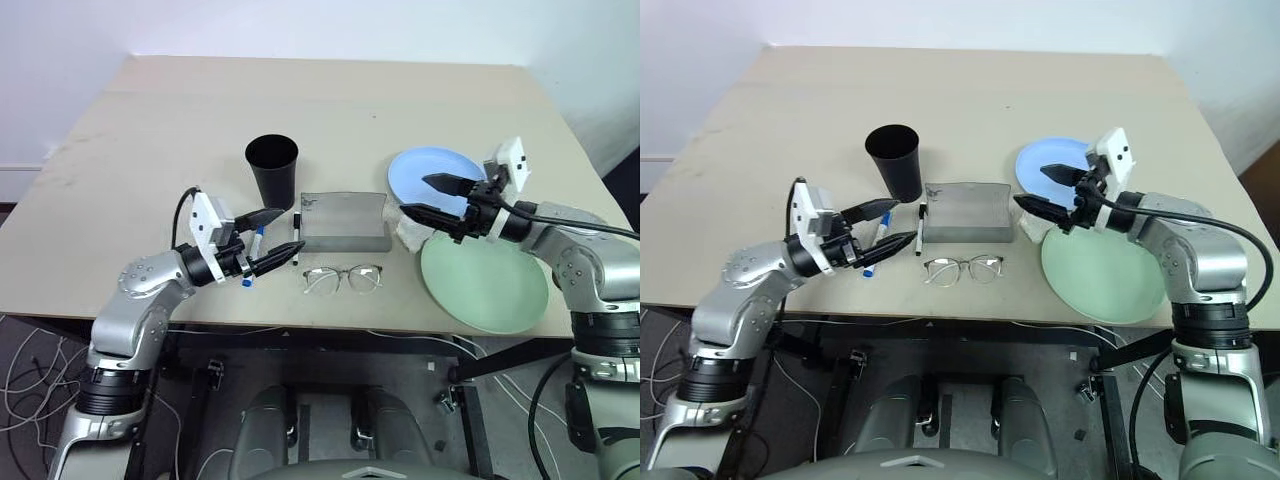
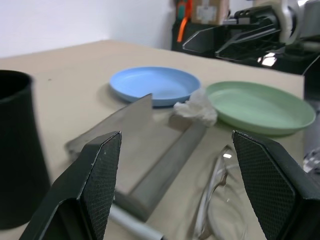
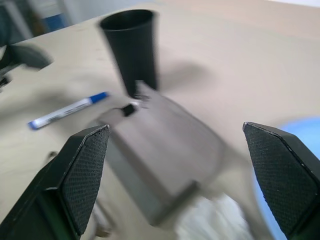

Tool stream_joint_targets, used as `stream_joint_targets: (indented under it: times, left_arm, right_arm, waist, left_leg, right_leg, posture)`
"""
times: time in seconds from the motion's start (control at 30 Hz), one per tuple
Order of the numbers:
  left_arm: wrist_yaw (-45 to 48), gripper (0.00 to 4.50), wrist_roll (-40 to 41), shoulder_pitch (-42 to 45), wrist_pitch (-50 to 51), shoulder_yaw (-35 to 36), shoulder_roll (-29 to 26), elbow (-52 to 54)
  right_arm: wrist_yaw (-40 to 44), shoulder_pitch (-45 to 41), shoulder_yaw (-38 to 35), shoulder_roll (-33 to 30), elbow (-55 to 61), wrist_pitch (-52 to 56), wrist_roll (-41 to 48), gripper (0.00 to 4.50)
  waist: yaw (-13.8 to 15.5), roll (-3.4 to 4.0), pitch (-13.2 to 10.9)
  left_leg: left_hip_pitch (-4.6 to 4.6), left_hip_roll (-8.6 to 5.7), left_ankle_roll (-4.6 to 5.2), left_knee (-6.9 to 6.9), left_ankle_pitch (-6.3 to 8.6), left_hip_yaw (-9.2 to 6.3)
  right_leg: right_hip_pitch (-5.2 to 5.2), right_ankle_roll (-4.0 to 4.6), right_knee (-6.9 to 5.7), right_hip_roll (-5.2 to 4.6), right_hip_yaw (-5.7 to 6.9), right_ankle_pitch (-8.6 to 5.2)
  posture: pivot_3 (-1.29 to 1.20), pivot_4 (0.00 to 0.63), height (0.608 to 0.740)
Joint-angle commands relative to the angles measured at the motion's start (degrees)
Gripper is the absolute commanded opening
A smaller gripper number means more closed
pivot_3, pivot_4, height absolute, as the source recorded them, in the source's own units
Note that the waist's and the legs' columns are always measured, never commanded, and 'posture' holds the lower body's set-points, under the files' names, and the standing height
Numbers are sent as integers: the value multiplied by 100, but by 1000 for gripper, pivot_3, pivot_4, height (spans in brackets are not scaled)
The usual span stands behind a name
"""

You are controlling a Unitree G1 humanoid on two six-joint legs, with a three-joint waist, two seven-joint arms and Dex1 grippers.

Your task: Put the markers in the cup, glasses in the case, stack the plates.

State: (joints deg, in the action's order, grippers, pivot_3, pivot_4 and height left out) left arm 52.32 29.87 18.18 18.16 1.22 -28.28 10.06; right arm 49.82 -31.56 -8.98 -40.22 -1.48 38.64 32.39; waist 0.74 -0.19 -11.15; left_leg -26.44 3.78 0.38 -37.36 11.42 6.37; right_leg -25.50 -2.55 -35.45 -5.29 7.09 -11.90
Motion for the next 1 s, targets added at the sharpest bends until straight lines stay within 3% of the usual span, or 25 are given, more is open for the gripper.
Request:
stream_joint_targets:
  times: [0.03, 0.53, 0.73, 1.0]
  left_arm:
    - [215, 3702, -98, 199, -307, -58, 39, -180]
    - [338, 3702, -350, 582, -534, -256, 350, -609]
    - [301, 3702, -356, 641, -508, -254, 377, -600]
    - [247, 3702, -369, 690, -457, -301, 394, -542]
  right_arm:
    - [149, 0, -332, -377, 15, 313, 182, 4500]
    - [64, 44, -211, -1259, -1089, 693, -467, 4500]
    - [228, -3, -275, -1591, -1833, 436, -762, 4500]
    - [428, 117, 166, -1899, -2639, 138, -1477, 4500]
  waist:
    - [0, 1, 0]
    - [2, 1, 0]
    - [-3, 1, 0]
    - [-4, 2, 0]
  left_leg:
    - [-1, 0, 0, 0, 0, 0]
    - [-1, -1, 15, -3, -9, 2]
    - [0, -5, 16, -4, -9, 3]
    - [0, -5, 16, -5, -9, 4]
  right_leg:
    - [-1, 0, -2, 0, 0, 0]
    - [-1, -2, -1, 0, -4, 1]
    - [0, -7, -2, 1, -4, 3]
    - [0, -20, -2, 1, -4, -10]
  posture:
    - [0, 150, 713]
    - [0, 150, 713]
    - [0, 150, 713]
    - [0, 150, 713]
